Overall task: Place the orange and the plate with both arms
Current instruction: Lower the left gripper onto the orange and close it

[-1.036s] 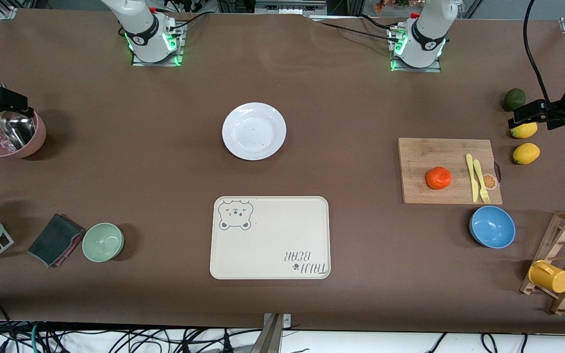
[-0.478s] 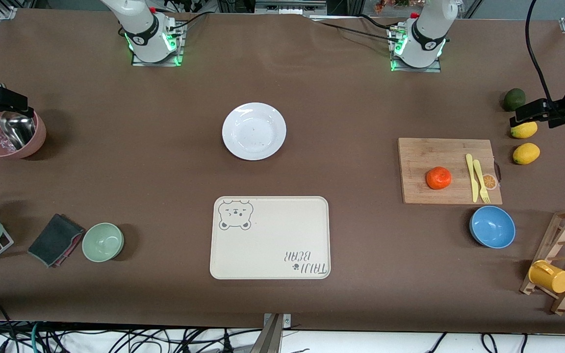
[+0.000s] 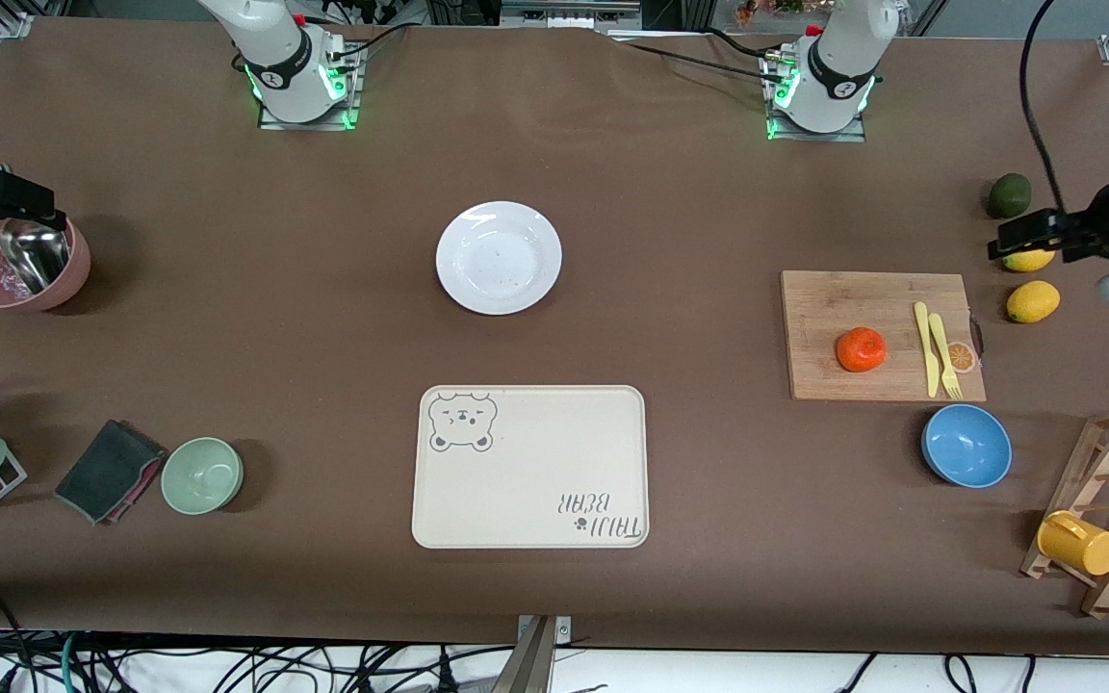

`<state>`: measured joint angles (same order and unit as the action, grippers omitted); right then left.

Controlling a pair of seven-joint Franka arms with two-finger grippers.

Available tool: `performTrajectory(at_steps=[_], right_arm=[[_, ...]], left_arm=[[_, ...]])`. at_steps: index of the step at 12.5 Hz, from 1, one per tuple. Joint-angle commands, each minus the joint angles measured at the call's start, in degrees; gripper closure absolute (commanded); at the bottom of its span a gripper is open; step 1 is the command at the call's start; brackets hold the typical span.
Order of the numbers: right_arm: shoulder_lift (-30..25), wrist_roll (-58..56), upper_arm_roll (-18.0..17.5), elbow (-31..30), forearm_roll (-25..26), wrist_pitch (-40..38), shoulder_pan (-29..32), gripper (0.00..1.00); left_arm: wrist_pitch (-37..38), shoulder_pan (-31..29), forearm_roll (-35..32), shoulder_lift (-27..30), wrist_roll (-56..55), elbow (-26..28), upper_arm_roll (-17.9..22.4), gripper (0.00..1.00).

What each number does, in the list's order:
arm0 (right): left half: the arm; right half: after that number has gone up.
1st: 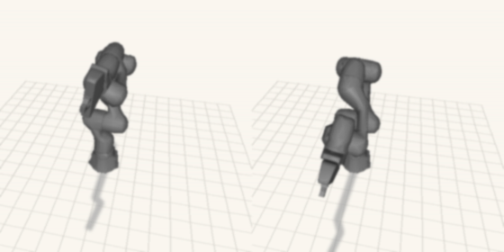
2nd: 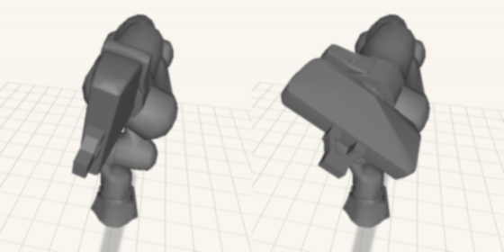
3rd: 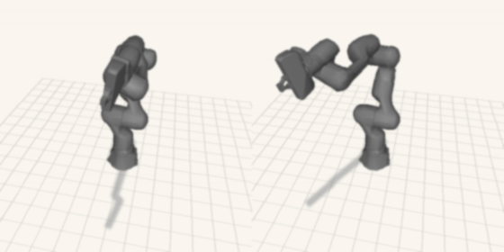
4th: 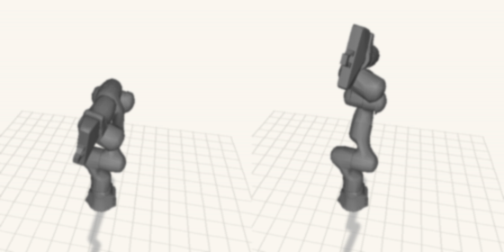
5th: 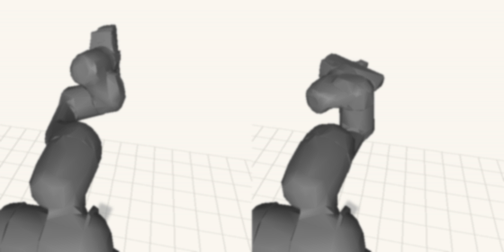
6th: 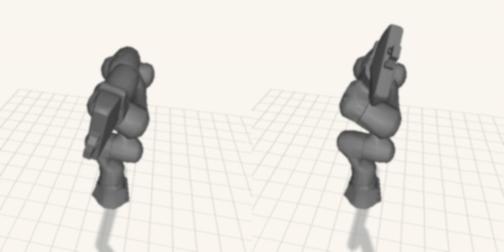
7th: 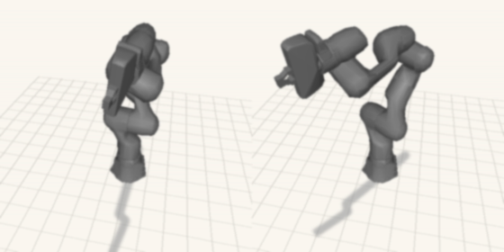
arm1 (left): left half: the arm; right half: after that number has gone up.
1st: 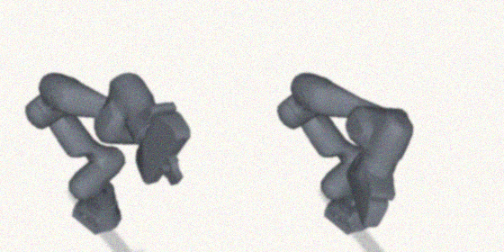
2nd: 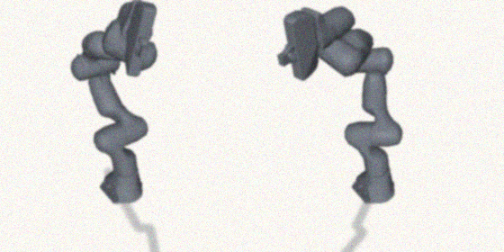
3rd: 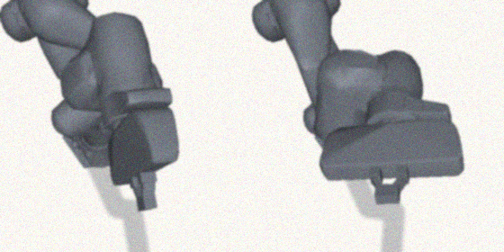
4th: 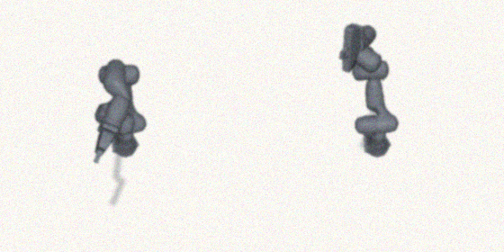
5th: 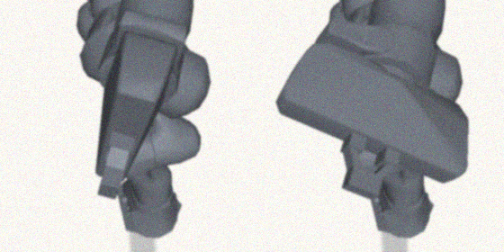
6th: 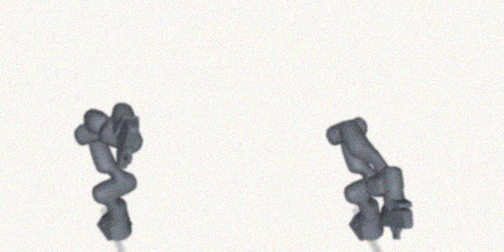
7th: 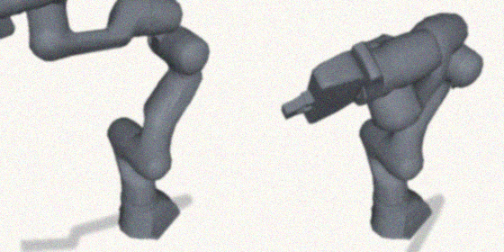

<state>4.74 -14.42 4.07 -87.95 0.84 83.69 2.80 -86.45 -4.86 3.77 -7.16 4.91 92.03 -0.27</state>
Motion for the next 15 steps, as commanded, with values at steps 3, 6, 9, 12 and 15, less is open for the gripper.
performTrajectory(at_steps=[3,6,9,12,15], right_arm=[[0.27,0.1,0.06,1.2,-0.31,-1.16,0.01,0.0],[0.27,0.1,0.06,1.2,-0.22,-1.16,0.01,0.0],[0.27,0.1,0.06,1.11,-0.22,-1.16,0.1,0.0],[0.27,0.18,0.06,1.2,-0.22,-2.04,0.1,0.0],[0.27,0.18,0.06,1.2,-0.22,-2.04,0.01,0.0]], left_arm=[[-13.78,3.71,-3.83,-5.59,-0.34,8.12,-1.49,0.0],[-29.7,3.1,-4.82,-4.27,-0.34,20.35,-2.28,0.0],[-38.94,2.66,-4.82,-4.88,-0.34,27.3,-2.28,0.0],[-42.56,2.66,-4.82,-9.53,-0.34,28.11,-2.2,0.0],[-45.91,2.57,-4.82,-13.14,-0.34,28.38,-2.2,0.0]])
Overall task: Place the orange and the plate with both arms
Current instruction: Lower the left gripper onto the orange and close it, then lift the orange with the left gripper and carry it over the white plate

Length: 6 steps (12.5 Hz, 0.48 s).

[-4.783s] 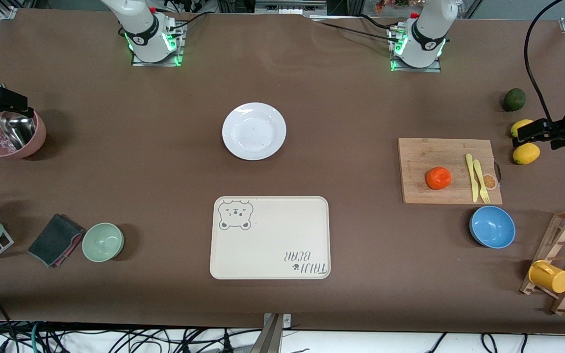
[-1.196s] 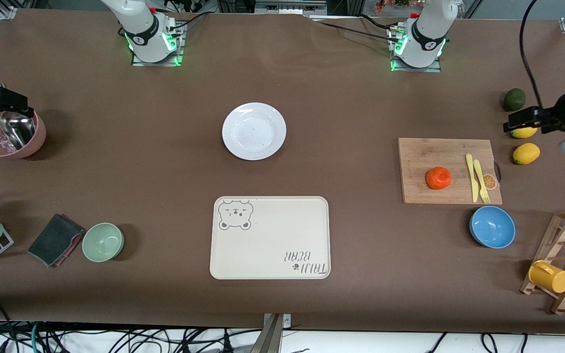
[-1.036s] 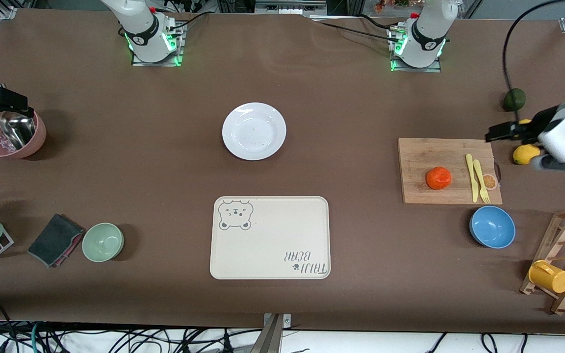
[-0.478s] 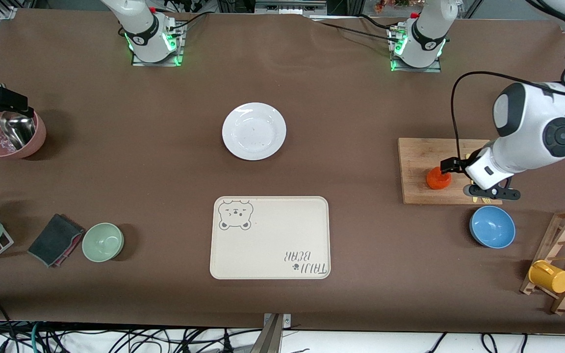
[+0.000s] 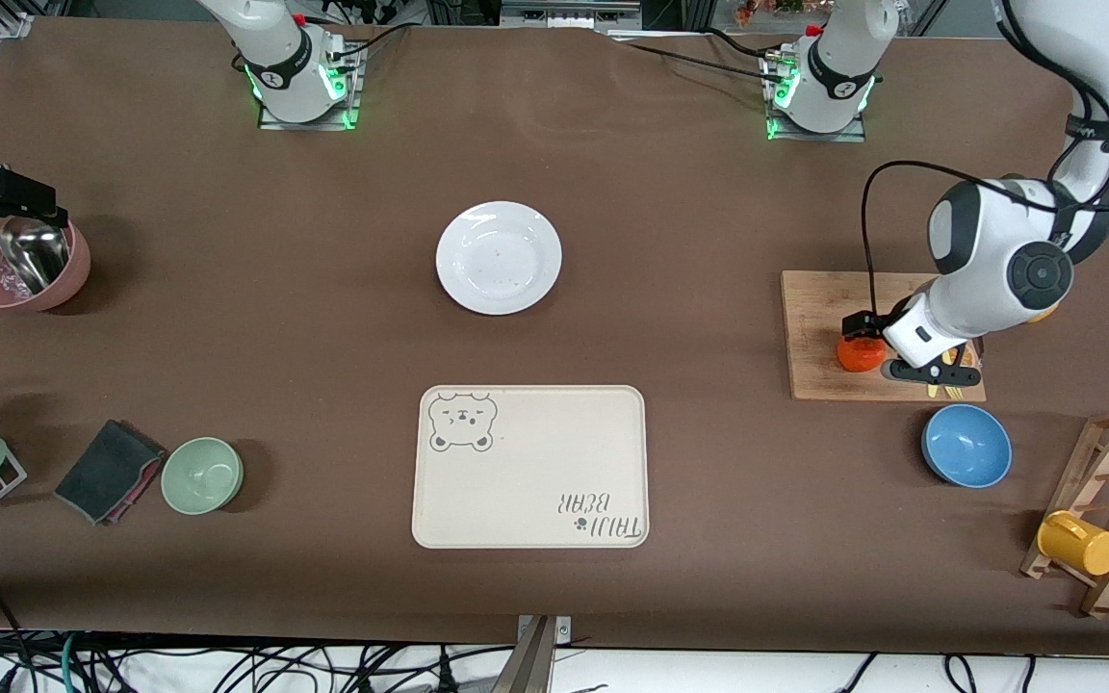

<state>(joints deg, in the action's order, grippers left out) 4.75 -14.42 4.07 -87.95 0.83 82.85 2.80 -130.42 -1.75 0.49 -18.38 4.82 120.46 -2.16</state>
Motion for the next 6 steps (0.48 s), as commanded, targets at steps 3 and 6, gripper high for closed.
performTrajectory(at_steps=[3,6], right_arm=[[0.26,0.18,0.06,1.2,-0.31,-1.2,0.1,0.0],[0.26,0.18,0.06,1.2,-0.22,-1.2,0.1,0.0]], left_arm=[[-3.7,-0.54,-1.64,-5.08,-0.16,-0.22,-0.04,0.0],[-3.79,-0.71,-1.64,-6.58,-0.16,-0.22,0.23,0.0]])
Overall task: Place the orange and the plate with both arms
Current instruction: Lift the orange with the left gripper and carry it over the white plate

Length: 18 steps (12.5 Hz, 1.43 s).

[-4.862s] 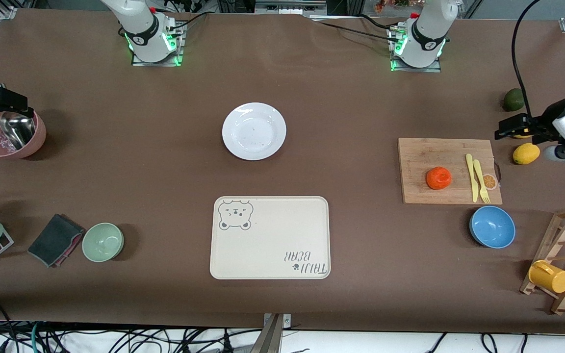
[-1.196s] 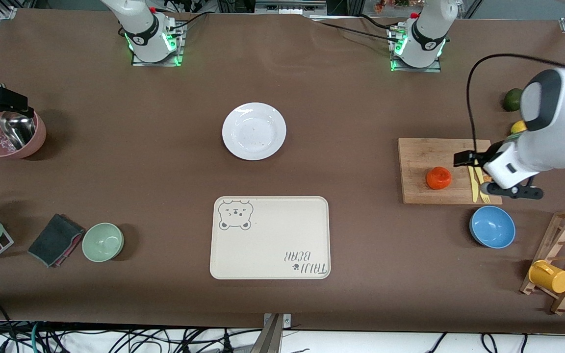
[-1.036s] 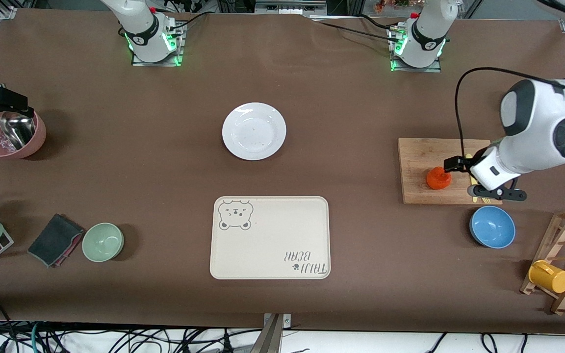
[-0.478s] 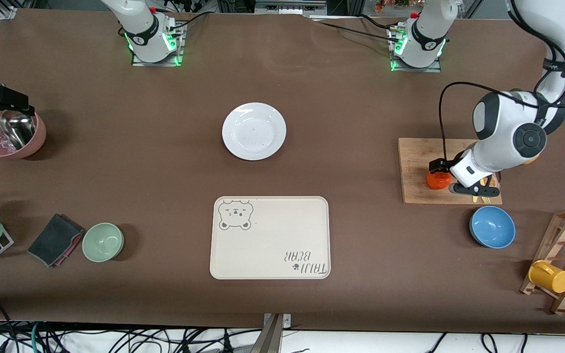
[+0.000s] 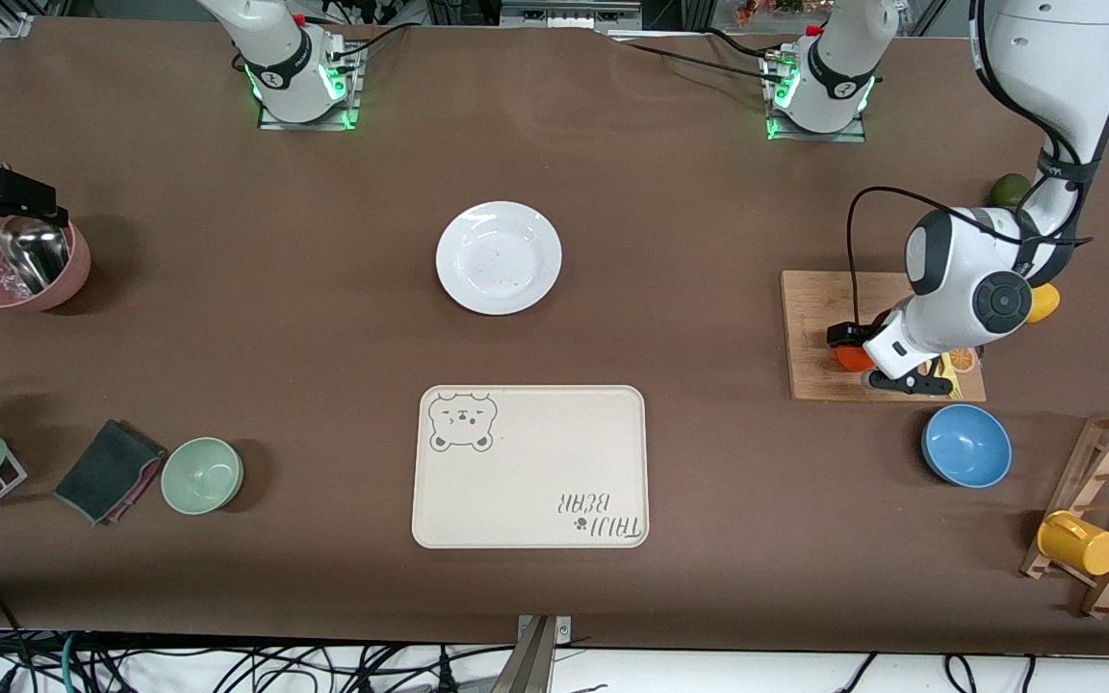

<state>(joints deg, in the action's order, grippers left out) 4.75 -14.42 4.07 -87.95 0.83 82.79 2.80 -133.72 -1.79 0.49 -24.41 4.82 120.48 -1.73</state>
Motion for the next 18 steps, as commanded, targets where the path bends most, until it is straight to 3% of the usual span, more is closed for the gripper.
performTrajectory(at_steps=[1,2,3,4,7,11,13,15,18], right_arm=[[0.26,0.18,0.06,1.2,-0.3,-1.14,0.1,0.0],[0.26,0.18,0.06,1.2,-0.3,-1.14,0.1,0.0],[0.26,0.18,0.06,1.2,-0.3,-1.14,0.1,0.0],[0.26,0.18,0.06,1.2,-0.3,-1.14,0.1,0.0],[0.26,0.18,0.06,1.2,-0.3,-1.23,0.1,0.0],[0.35,0.1,0.75,1.11,-0.3,-1.49,0.1,0.0],[0.43,0.1,0.94,1.11,-0.3,-1.76,0.1,0.0],[0.43,0.1,0.94,1.11,-0.22,-1.76,0.1,0.0],[0.43,0.1,0.94,1.2,-0.3,-1.49,0.1,0.0]], left_arm=[[-0.49,-0.67,-1.64,-0.72,-0.08,-0.33,-0.21,0.24],[-0.4,-0.67,-1.64,-0.73,-0.08,-0.5,-0.21,0.54],[-0.05,-0.58,-1.64,-0.2,-0.17,-0.68,-0.21,0.77],[0.56,-0.5,-1.64,1.11,-0.25,-1.2,-0.38,0.91],[7.14,1.52,-1.55,3.14,-4.44,-4.37,-3.27,0.95],[7.16,2.4,-1.55,4.37,-26.91,-5.16,-17.05,0.98],[7.16,6.6,-1.37,3.85,-40.35,-6.91,-21.81,0.98],[6.81,14.58,-1.46,0.52,-52.14,-10.41,-21.92,0.98],[6.72,23.74,-1.37,-8.52,-66.04,-22.87,-21.92,0.98]])
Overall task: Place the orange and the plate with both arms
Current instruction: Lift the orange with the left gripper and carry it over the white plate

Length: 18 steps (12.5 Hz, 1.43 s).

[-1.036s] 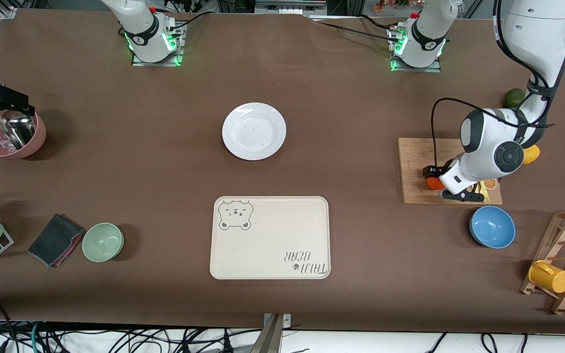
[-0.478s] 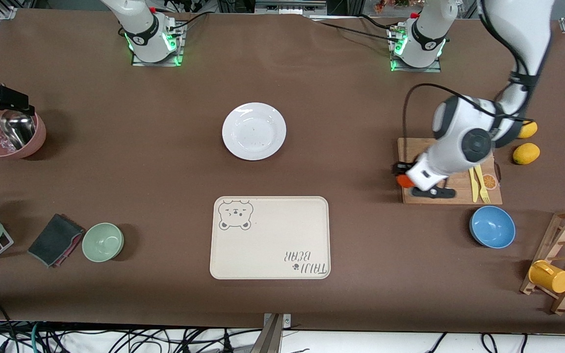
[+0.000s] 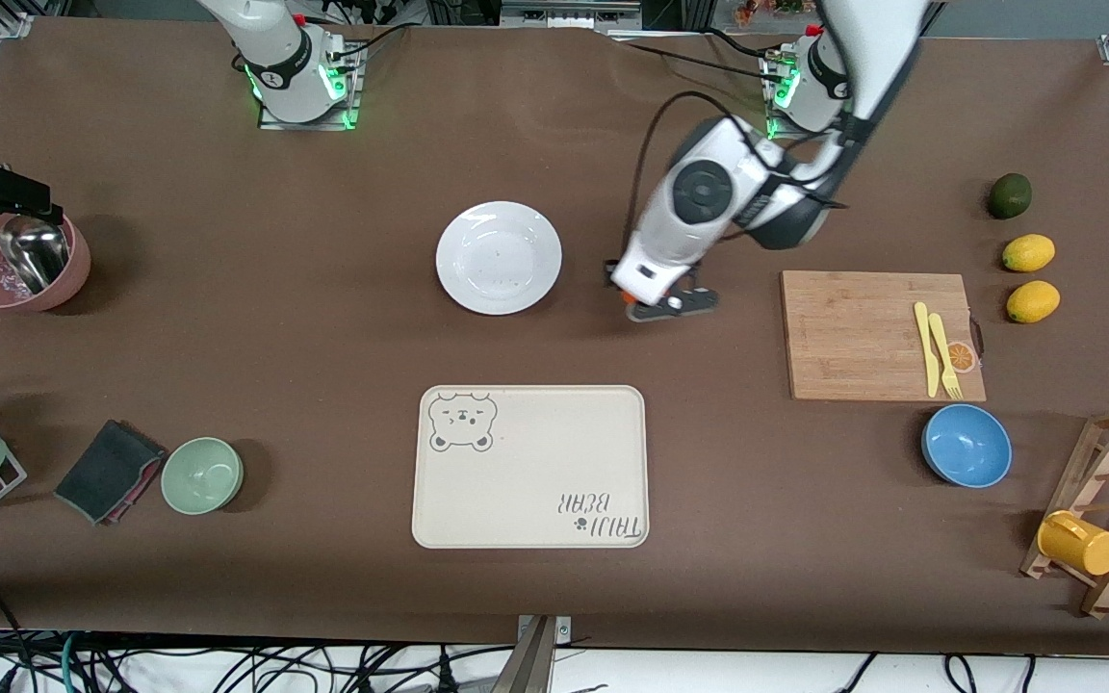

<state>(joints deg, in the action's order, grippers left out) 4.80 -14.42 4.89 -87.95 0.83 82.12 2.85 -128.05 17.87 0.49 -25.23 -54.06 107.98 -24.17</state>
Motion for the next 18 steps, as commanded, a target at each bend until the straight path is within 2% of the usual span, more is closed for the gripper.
performTrajectory(at_steps=[1,5,6,8,9,11,12,13,14,15,18], right_arm=[[0.39,0.18,0.12,1.38,-0.3,-0.3,-0.04,0.0],[0.91,0.01,0.21,1.73,-0.04,0.14,0.13,0.0],[1.0,0.01,0.21,1.82,0.05,0.23,0.14,0.0],[1.0,-0.08,1.0,1.82,-0.04,0.5,0.22,0.0],[1.0,-0.08,1.7,1.73,-0.04,0.59,0.22,0.0],[1.35,-0.08,2.41,1.73,-0.21,0.59,0.49,0.0],[1.44,-0.08,2.76,1.55,-0.13,0.59,0.84,0.0],[1.44,-0.08,2.93,1.55,-0.21,0.5,1.53,0.0],[1.44,-0.08,3.02,1.47,-0.3,0.41,1.89,0.0],[1.44,0.01,3.02,1.55,-1.0,-0.02,2.07,0.0],[2.14,-0.25,3.11,1.73,-1.09,0.06,2.68,0.0]], left_arm=[[1.04,6.37,-1.46,-10.0,-11.12,-14.08,0.62,0.98],[0.43,14.19,-1.37,-18.17,-18.0,-23.41,2.28,0.94],[0.17,16.82,-1.46,-19.24,-19.93,-23.87,3.77,0.94],[-4.47,23.93,-1.37,-21.78,-22.05,-23.87,9.64,0.94],[-4.93,26.58,-1.29,-22.41,-22.75,-24.04,11.85,0.9],[-4.93,27.83,-1.2,-23.2,-22.85,-24.05,12.13,0.75],[-4.93,28.27,-0.76,-23.2,-22.94,-24.05,12.05,0.75],[-5.02,28.62,-0.76,-23.38,-23.2,-24.05,12.05,0.65],[-5.02,29.41,-0.93,-23.55,-23.11,-24.13,12.05,0.1],[-4.93,29.16,-0.67,-22.94,-23.37,-24.13,12.05,0.0],[-0.91,24.78,-0.59,-19.0,-23.47,-24.22,12.05,0.0]])
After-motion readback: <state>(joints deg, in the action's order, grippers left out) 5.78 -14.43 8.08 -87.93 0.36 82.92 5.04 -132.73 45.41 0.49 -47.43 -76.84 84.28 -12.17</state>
